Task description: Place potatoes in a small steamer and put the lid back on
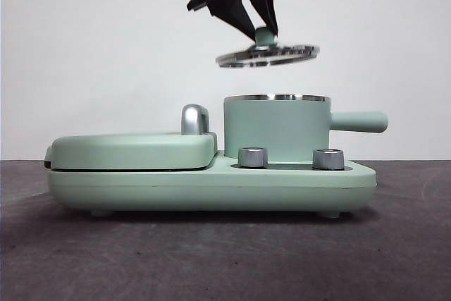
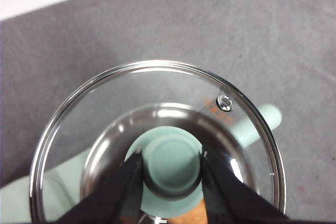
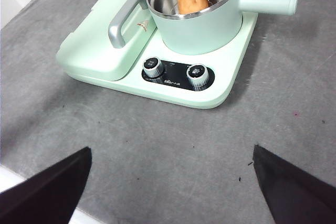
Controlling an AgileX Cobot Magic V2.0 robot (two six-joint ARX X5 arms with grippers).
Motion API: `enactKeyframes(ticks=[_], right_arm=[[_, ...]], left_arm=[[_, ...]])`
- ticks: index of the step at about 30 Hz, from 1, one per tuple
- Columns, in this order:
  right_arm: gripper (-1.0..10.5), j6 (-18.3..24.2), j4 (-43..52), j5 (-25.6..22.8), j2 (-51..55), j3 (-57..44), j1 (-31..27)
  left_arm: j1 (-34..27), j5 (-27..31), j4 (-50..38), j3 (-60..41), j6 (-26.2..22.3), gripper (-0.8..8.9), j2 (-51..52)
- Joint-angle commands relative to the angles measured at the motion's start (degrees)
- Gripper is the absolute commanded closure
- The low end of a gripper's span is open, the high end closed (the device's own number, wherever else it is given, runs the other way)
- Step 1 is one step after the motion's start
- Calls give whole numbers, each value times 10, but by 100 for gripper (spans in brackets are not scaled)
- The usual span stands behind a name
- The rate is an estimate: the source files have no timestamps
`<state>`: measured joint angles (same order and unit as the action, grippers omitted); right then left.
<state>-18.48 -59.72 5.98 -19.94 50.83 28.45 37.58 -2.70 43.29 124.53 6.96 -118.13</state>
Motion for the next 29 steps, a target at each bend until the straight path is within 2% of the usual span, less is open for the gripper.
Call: enactKeyframes(ticks=[1,29], right_arm=[[458,-6,6,-1,-1,3,3],[458,-6,6,-2,-1,3,3]], left_arm=[[9,2,-6,25,-4,797,-19],[22,0,3,25,-46,798,-66]])
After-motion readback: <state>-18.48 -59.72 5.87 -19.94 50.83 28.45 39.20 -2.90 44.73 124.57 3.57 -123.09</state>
